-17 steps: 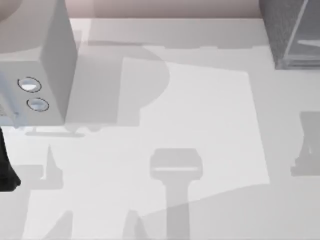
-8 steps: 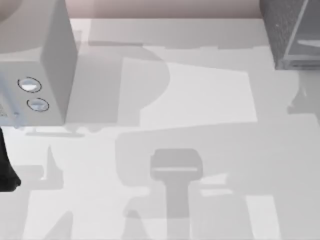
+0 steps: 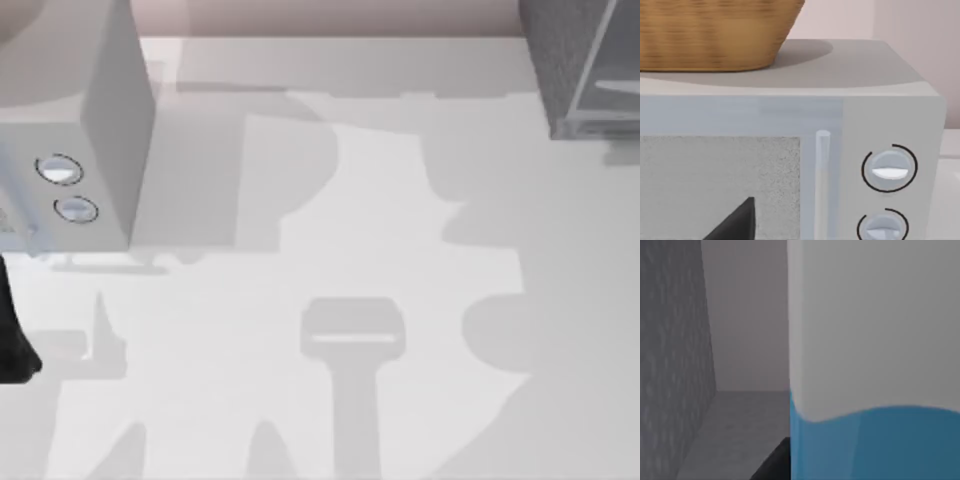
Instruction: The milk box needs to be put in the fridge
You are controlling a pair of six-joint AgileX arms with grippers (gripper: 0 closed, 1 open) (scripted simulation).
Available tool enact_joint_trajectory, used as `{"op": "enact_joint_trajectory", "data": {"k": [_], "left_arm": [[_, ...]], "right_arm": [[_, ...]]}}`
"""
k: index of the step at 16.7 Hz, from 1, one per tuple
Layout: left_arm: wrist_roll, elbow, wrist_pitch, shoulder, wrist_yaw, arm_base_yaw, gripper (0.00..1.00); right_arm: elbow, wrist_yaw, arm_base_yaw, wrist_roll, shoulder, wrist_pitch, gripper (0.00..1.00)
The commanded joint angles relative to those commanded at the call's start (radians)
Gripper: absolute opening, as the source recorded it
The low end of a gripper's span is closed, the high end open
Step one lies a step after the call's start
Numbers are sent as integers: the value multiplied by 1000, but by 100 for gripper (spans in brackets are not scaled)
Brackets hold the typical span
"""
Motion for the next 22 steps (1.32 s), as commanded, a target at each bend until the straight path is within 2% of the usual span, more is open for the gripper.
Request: {"op": "enact_joint_trajectory", "data": {"k": [5, 12, 16, 22], "left_arm": [[0, 0, 0, 0, 0, 0, 100], [0, 0, 0, 0, 0, 0, 100], [0, 0, 0, 0, 0, 0, 100], [0, 0, 0, 0, 0, 0, 100]], "right_arm": [[115, -31, -32, 1, 254, 141, 0], [127, -34, -29, 3, 279, 153, 0], [241, -26, -18, 5, 344, 86, 0], [619, 9, 11, 3, 490, -116, 0]]}}
